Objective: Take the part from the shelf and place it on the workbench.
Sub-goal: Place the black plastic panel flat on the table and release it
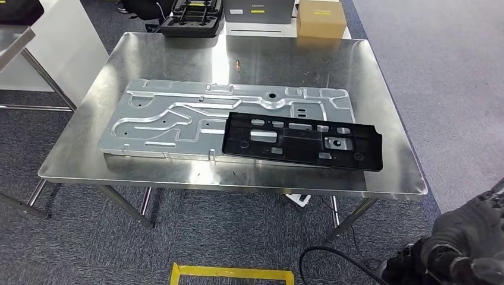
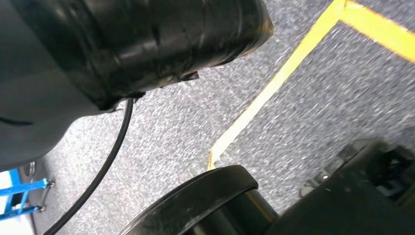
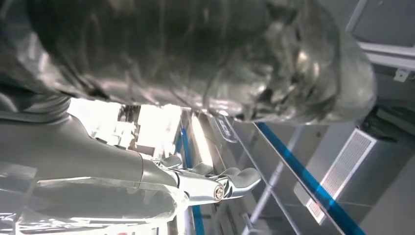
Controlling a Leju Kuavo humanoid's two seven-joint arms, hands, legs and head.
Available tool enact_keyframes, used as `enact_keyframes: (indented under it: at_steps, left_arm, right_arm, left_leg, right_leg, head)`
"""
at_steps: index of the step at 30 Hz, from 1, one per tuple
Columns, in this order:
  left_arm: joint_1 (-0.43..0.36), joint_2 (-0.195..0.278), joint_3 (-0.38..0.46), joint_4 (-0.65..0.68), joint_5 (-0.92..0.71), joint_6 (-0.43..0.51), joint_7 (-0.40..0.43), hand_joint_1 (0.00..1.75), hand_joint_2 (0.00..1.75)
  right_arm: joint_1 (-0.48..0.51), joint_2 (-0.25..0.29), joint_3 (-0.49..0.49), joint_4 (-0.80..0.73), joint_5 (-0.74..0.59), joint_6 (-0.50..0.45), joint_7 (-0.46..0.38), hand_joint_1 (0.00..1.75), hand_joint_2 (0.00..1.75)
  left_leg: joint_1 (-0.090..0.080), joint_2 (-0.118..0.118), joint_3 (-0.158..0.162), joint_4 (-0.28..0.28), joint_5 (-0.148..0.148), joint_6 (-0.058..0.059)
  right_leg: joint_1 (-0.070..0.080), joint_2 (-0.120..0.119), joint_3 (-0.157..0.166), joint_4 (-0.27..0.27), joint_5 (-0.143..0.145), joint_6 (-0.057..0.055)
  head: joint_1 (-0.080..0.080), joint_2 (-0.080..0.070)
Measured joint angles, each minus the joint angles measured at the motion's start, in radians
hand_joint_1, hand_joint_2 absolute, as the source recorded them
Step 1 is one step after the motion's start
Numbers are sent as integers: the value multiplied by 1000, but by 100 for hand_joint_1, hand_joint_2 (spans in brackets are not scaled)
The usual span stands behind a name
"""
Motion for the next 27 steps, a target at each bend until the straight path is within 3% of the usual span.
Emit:
enact_keyframes:
  at_steps: [2, 4, 5, 6, 8, 9, 10, 12, 13, 14, 16, 17, 18, 20, 21, 23, 24, 25, 27]
  left_arm:
    - [0, 1, 0, 0, -2, 3, 4, 0, 0]
    - [1, 1, 0, 0, -6, 4, 9, 0, 0]
    - [1, 1, 0, 0, -9, 5, 11, 0, 0]
    - [1, 1, 0, 0, -11, 5, 13, 0, 0]
    - [1, 1, 0, 0, -17, 4, 19, 0, 0]
    - [2, 1, 0, 0, -19, 2, 23, 0, 0]
    - [3, 1, 0, 0, -21, 1, 27, 0, 0]
    - [4, 1, 0, 0, -26, -1, 33, 0, 0]
    - [4, 1, 0, 0, -29, -1, 34, 0, 0]
    - [4, 1, 0, 0, -31, -1, 35, 0, 0]
    - [3, 1, 0, 0, -34, 1, 35, 0, 0]
    - [3, 1, 0, 0, -35, 1, 35, 0, 0]
    - [2, 0, 0, 0, -36, 1, 35, 0, 0]
    - [-2, -2, 0, 0, -37, 1, 35, 0, 0]
    - [-3, -2, 0, -1, -37, 0, 36, 0, 0]
    - [-1, -4, 0, -1, -36, -1, 39, 0, 0]
    - [0, -4, 0, -1, -36, -2, 42, 0, 0]
    - [1, -4, 0, -1, -35, -2, 44, 0, 0]
    - [1, -5, 0, -1, -33, -3, 46, 0, 0]
  right_arm:
    - [20, 39, 20, 20, -46, 0, -45, 0, 0]
    - [37, 76, 44, 40, -90, 0, -81, 0, 0]
    - [44, 93, 57, 50, -109, 0, -95, 0, 0]
    - [51, 107, 70, 61, -128, 0, -109, 0, 0]
    - [66, 136, 92, 83, -186, 0, -141, 0, 0]
    - [73, 150, 101, 93, -218, 0, -158, 0, 0]
    - [80, 165, 109, 103, -247, 0, -175, 0, 0]
    - [92, 191, 120, 122, -293, 0, -205, 0, 0]
    - [98, 201, 124, 132, -314, 0, -216, 0, 0]
    - [104, 209, 126, 144, -332, 0, -223, 0, 0]
    - [111, 221, 127, 172, -350, 0, -224, 0, 0]
    - [113, 224, 128, 186, -352, 0, -222, 0, 0]
    - [114, 228, 128, 199, -352, 0, -219, 0, 0]
    - [117, 232, 127, 227, -340, 0, -210, 0, 0]
    - [119, 234, 126, 245, -325, 0, -207, 0, 0]
    - [126, 239, 115, 291, -274, 0, -204, 0, 0]
    - [130, 243, 106, 319, -247, 0, -204, 0, 0]
    - [133, 247, 93, 353, -226, 0, -205, 0, 0]
    - [134, 252, 65, 437, -211, 0, -210, 0, 0]
  left_leg:
    - [1, 0, -32, 12, 16, -6]
    - [-1, 0, -54, 29, 28, -16]
    - [-1, 0, -58, 35, 33, -22]
    - [0, 0, -60, 36, 40, -28]
    - [3, -1, -66, 38, 44, -42]
    - [5, -2, -75, 51, 24, -49]
    - [7, -3, -87, 82, -16, -55]
    - [13, -4, -114, 191, -121, -67]
    - [15, -3, -123, 251, -155, -71]
    - [17, -3, -122, 294, -163, -74]
    - [19, -4, -80, 296, -116, -75]
    - [20, -4, -37, 251, -89, -73]
    - [19, -5, 23, 180, -81, -69]
    - [15, -8, 124, 39, -103, -59]
    - [12, -9, 149, -2, -115, -53]
    - [9, -7, 143, -21, -106, -38]
    - [9, -4, 134, -24, -95, -30]
    - [10, 0, 123, -27, -82, -20]
    - [9, 4, 97, -27, -60, -4]
  right_leg:
    - [0, -1, 91, -90, 41, -1]
    - [4, -1, 196, -229, 33, -8]
    - [7, -1, 223, -271, 20, -13]
    - [11, 0, 230, -289, 14, -19]
    - [11, -2, 216, -291, 30, -34]
    - [10, -3, 206, -292, 41, -43]
    - [8, -5, 194, -294, 53, -51]
    - [9, -6, 166, -294, 76, -61]
    - [10, -6, 151, -293, 87, -62]
    - [11, -6, 136, -293, 100, -61]
    - [12, -5, 103, -291, 124, -58]
    - [12, -4, 90, -289, 136, -56]
    - [13, -3, 78, -287, 145, -52]
    - [14, -3, 64, -285, 163, -42]
    - [14, -4, 62, -287, 173, -36]
    - [11, -4, 57, -289, 185, -24]
    - [10, -3, 51, -280, 170, -19]
    - [10, -2, 40, -255, 135, -15]
    - [8, 0, 11, -151, 30, -12]
  head:
    - [0, 0]
    - [0, 0]
    - [2, 0]
    - [3, 0]
    - [6, 1]
    - [5, 1]
    - [3, 1]
    - [0, 1]
    - [-1, 1]
    - [0, 1]
    - [-1, 1]
    - [-1, 1]
    - [-1, 1]
    - [0, 1]
    - [0, 1]
    - [1, 1]
    - [2, 1]
    - [3, 1]
    - [6, 1]
